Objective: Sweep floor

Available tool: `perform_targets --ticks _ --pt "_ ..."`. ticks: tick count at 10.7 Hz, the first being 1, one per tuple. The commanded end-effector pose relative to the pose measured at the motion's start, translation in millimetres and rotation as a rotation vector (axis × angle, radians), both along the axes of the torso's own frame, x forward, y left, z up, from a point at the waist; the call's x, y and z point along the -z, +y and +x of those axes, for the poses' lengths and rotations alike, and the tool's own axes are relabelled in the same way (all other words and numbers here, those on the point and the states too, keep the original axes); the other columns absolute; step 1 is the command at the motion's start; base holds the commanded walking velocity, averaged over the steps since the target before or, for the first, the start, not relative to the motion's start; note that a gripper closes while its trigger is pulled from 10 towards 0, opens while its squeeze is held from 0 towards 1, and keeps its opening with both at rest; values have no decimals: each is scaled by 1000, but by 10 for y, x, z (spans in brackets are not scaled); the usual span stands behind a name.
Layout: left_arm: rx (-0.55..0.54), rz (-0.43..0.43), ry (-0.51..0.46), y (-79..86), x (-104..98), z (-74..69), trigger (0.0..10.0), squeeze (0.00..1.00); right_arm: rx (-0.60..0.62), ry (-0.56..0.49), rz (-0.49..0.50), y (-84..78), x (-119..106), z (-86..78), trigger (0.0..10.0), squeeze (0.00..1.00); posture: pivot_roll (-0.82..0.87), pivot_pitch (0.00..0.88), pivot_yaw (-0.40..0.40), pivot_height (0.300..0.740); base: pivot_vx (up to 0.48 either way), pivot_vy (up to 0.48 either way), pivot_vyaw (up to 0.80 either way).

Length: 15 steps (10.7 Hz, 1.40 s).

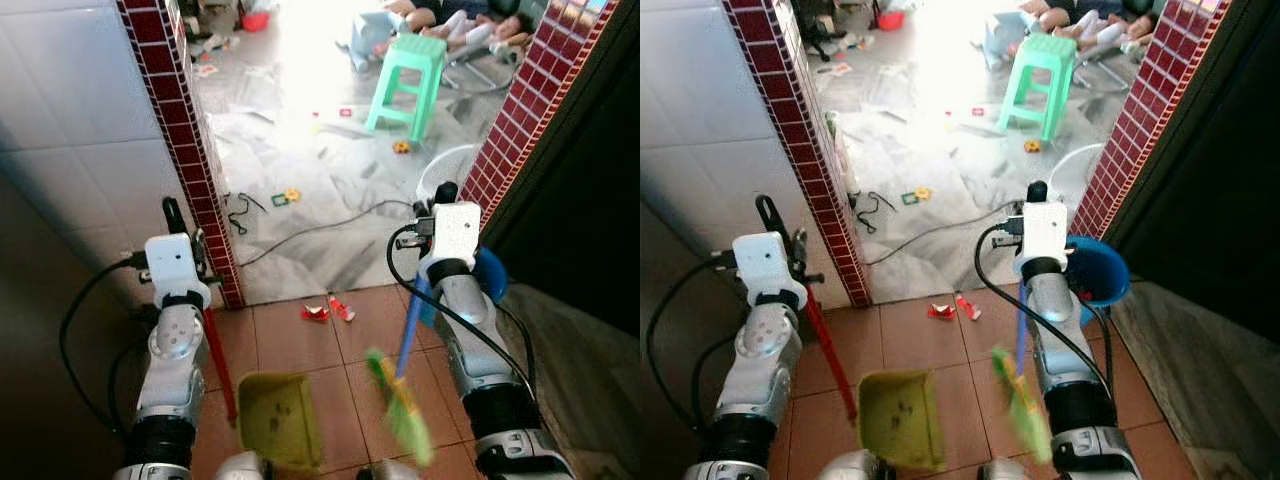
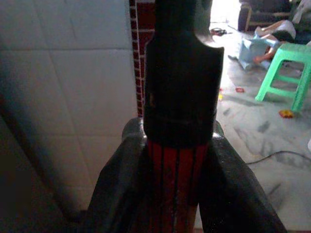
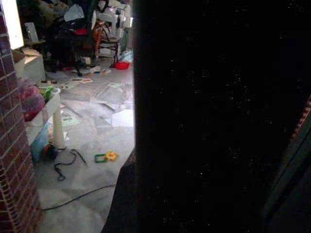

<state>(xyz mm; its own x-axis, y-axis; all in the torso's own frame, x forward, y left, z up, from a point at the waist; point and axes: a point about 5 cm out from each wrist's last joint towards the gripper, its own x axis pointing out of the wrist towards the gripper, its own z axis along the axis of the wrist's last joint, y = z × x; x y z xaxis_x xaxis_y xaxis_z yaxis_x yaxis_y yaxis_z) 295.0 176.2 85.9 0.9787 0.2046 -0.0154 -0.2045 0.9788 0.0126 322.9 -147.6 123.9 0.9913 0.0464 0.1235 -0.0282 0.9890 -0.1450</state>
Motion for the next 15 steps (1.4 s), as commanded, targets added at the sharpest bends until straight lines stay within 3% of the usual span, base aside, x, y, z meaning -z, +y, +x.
perform_targets --ticks 1,4,15 --pt "-9 0 -64 22 -123 47 10000 0 -16 -90 -25 19 -188 18 10000 0 -43 0 -8 740 0 0 0" --pt "-9 -3 -82 18 -133 49 10000 0 -21 -105 -33 21 -209 18 10000 0 -45 0 -14 740 92 0 213" --pt "-22 -2 -102 9 -157 37 10000 0 -38 -111 -37 33 -214 7 10000 0 -48 0 -22 740 362 0 91"
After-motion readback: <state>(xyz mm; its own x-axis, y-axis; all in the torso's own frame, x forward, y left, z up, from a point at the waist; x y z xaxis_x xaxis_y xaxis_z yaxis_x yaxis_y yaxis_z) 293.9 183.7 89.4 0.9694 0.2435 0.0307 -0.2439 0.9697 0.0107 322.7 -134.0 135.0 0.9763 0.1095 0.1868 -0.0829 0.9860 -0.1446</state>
